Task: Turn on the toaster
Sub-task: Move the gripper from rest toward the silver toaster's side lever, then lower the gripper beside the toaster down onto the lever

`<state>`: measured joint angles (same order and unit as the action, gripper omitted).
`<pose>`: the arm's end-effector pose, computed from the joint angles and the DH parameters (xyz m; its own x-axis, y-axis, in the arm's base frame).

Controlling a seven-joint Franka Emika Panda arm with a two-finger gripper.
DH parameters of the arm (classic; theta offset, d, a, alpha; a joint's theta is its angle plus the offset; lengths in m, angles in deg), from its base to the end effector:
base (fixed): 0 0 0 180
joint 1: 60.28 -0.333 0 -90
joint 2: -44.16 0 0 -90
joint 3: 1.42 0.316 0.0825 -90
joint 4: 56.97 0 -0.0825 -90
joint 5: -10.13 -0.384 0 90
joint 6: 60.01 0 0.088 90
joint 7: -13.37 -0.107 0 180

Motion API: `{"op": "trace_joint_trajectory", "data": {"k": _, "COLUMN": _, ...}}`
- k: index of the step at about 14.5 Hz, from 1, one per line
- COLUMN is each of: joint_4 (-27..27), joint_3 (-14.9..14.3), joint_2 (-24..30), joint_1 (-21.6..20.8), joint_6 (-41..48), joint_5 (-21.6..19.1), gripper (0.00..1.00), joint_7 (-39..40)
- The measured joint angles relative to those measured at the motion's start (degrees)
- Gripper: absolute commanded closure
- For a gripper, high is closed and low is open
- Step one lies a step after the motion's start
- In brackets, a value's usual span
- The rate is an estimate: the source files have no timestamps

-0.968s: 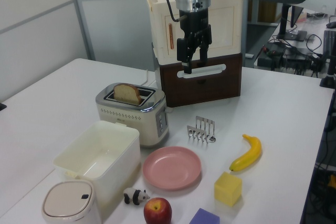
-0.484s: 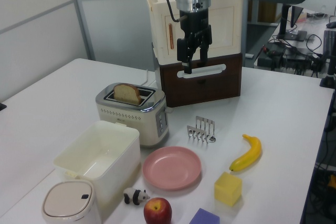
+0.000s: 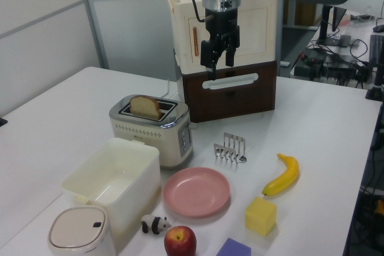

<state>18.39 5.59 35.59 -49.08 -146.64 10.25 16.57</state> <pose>0.5923 -0.0503 0.6537 0.9986 -0.0195 0.0490 -0.0189 -0.9997 -0.0134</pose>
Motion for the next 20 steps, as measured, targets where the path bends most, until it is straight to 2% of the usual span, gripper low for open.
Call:
{"op": "trace_joint_trajectory", "data": {"k": 1, "joint_4": 0.08, "joint_3": -0.03, "joint_2": -0.36, "joint_1": 0.01, "joint_6": -0.63, "joint_5": 0.01, "gripper": 0.35, "joint_7": 0.0}}
{"op": "trace_joint_trajectory", "data": {"k": 3, "joint_4": 0.12, "joint_3": -0.05, "joint_2": -1.11, "joint_1": 0.01, "joint_6": -1.72, "joint_5": 0.01, "gripper": 0.71, "joint_7": 0.0}}
{"op": "trace_joint_trajectory", "data": {"k": 5, "joint_4": 0.12, "joint_3": -0.07, "joint_2": -1.43, "joint_1": 0.02, "joint_6": -2.03, "joint_5": 0.01, "gripper": 0.82, "joint_7": 0.0}}
{"op": "trace_joint_trajectory", "data": {"k": 7, "joint_4": 0.09, "joint_3": -0.08, "joint_2": -1.42, "joint_1": 0.05, "joint_6": -2.04, "joint_5": 0.01, "gripper": 0.97, "joint_7": 0.0}}
{"op": "trace_joint_trajectory", "data": {"k": 8, "joint_4": 0.09, "joint_3": -0.1, "joint_2": -1.42, "joint_1": 0.21, "joint_6": -2.04, "joint_5": 0.01, "gripper": 1.0, "joint_7": 0.0}}
{"op": "trace_joint_trajectory", "data": {"k": 13, "joint_4": 0.25, "joint_3": -0.12, "joint_2": -2.43, "joint_1": 0.76, "joint_6": -2.81, "joint_5": 0.02, "gripper": 1.0, "joint_7": 0.24}}
{"op": "trace_joint_trajectory", "data": {"k": 20, "joint_4": 0.76, "joint_3": -0.22, "joint_2": -7.47, "joint_1": 0.9, "joint_6": -9.4, "joint_5": 0.07, "gripper": 1.0, "joint_7": 0.29}}
